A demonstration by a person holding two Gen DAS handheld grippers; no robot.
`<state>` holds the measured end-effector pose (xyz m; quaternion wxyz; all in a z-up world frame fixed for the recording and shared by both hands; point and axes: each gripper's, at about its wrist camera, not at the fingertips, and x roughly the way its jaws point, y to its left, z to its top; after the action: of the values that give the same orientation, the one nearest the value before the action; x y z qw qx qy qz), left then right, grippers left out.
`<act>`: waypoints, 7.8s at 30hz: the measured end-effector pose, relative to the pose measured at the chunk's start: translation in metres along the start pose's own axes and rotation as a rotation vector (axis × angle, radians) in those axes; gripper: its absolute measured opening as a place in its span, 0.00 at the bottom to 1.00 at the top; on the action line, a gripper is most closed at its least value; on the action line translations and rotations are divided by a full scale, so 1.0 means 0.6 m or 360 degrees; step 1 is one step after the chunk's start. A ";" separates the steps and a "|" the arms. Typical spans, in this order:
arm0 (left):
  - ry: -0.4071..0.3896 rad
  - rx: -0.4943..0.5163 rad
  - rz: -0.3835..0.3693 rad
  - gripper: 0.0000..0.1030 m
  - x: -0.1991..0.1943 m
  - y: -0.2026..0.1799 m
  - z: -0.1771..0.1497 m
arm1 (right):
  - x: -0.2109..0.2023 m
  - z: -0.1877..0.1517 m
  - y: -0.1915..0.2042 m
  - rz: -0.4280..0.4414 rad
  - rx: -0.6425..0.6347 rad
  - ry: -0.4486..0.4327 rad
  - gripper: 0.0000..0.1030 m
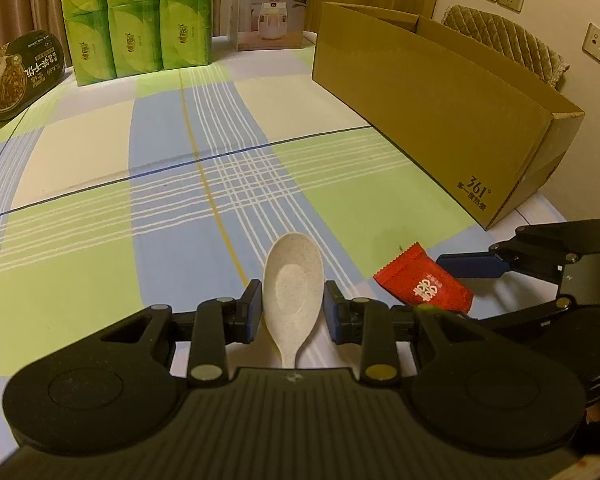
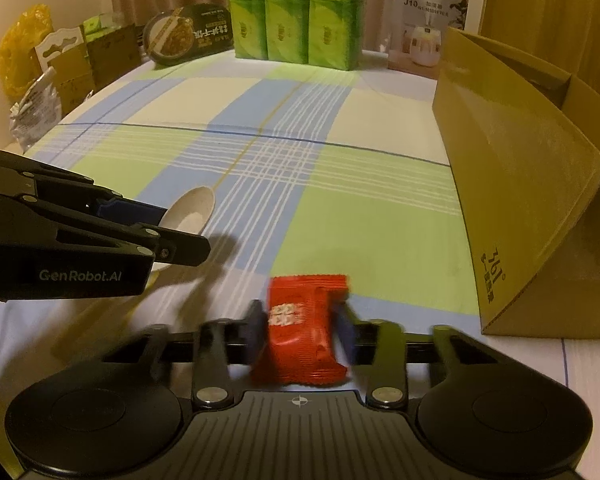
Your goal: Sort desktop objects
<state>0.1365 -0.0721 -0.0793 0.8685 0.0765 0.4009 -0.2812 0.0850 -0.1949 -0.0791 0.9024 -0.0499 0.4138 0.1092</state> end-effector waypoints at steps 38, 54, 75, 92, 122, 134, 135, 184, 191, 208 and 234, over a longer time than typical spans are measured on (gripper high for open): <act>-0.0323 -0.0002 -0.0200 0.26 -0.149 -0.141 0.215 | -0.305 0.153 -0.200 -0.0206 0.0257 -0.0577 0.27; -0.0246 -0.0255 -0.0381 0.26 -0.029 -0.244 0.364 | -0.261 0.163 -0.370 -0.0205 0.0381 -0.0509 0.27; -0.0148 -0.0461 -0.0407 0.26 0.099 -0.248 0.402 | -0.188 0.189 -0.426 -0.0177 0.0399 -0.0464 0.27; -0.0174 -0.0382 -0.0248 0.30 0.094 -0.228 0.382 | -0.165 0.191 -0.427 -0.0154 0.0406 -0.0434 0.27; -0.0228 -0.0351 -0.0192 0.33 0.013 -0.197 0.330 | -0.255 0.159 -0.391 -0.0139 0.0477 -0.0554 0.74; -0.0277 -0.0309 -0.0149 0.69 -0.090 -0.216 0.275 | -0.356 0.116 -0.323 -0.0232 0.0387 -0.0515 0.98; -0.0283 -0.0301 -0.0145 0.77 -0.101 -0.219 0.270 | -0.363 0.112 -0.317 -0.0236 0.0383 -0.0512 0.98; -0.0162 -0.0347 0.0037 0.99 -0.268 -0.247 0.075 | -0.467 -0.008 -0.174 -0.0191 0.0450 -0.0264 0.98; -0.0141 -0.0360 0.0040 0.99 -0.262 -0.249 0.074 | -0.467 -0.011 -0.175 -0.0198 0.0455 -0.0264 0.98; -0.0106 -0.0351 0.0037 0.99 -0.256 -0.253 0.070 | -0.465 -0.013 -0.182 -0.0201 0.0461 -0.0250 0.98; -0.0071 -0.0336 0.0038 0.99 -0.241 -0.260 0.063 | -0.457 -0.019 -0.184 -0.0213 0.0471 -0.0226 0.98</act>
<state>0.0002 -0.1536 0.0675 0.8838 -0.0170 0.4079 -0.2286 -0.0709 -0.3468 0.1210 0.9322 0.0638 0.3562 -0.0100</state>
